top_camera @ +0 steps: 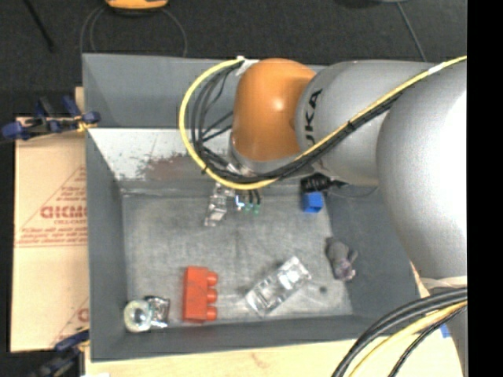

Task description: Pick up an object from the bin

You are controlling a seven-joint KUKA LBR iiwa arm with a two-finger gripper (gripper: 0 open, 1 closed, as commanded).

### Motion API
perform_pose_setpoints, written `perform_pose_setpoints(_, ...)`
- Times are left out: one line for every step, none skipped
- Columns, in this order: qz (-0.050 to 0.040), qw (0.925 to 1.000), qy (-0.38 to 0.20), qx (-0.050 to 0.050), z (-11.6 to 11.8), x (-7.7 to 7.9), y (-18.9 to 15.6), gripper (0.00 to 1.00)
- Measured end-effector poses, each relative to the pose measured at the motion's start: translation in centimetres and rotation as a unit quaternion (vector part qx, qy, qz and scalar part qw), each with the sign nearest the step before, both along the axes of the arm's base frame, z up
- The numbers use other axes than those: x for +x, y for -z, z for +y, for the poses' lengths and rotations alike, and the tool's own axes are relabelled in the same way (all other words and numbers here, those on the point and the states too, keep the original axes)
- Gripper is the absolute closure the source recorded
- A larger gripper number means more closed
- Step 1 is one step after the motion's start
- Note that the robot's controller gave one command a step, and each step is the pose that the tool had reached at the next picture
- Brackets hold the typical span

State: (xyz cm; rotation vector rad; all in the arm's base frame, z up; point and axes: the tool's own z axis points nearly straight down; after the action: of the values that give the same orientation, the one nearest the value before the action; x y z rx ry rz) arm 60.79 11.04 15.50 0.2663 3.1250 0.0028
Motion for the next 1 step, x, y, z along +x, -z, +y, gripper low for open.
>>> perform_pose_setpoints(0.0036,0.9919,0.127,0.000,3.11,-1.22,0.19,1.00)
